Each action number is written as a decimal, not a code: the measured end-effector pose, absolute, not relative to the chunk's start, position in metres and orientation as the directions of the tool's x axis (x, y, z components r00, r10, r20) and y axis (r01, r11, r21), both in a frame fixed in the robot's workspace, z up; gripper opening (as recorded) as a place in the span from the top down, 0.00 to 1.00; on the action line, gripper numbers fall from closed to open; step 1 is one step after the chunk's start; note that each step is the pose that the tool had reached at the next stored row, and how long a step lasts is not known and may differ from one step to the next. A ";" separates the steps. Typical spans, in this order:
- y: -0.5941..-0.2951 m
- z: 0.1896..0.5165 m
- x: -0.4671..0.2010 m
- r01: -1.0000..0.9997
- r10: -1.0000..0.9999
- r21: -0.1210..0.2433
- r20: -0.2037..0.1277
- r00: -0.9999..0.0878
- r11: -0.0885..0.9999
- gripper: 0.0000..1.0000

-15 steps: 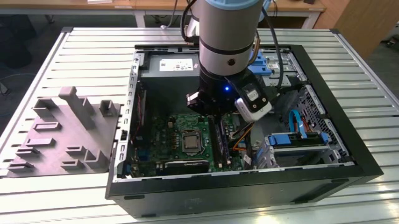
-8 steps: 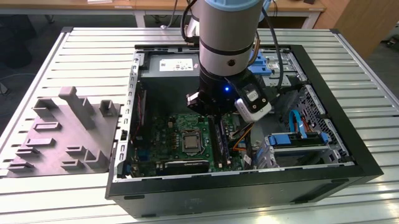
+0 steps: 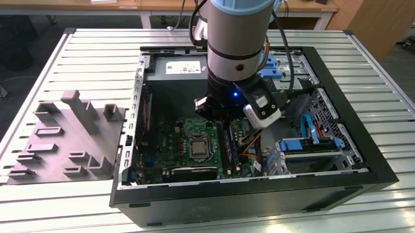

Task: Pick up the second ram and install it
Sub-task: 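Insert the second ram into the second slot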

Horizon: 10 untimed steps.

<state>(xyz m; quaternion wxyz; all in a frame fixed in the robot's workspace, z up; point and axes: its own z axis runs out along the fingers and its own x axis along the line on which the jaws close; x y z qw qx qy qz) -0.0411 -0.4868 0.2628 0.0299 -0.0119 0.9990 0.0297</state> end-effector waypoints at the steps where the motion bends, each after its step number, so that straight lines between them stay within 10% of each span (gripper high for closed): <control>1: -0.487 0.263 -0.041 -0.023 -0.020 0.059 -0.060 -0.998 0.998 0.89; 10: -0.486 0.258 -0.038 -0.023 -0.019 0.059 -0.060 -0.998 0.998 0.89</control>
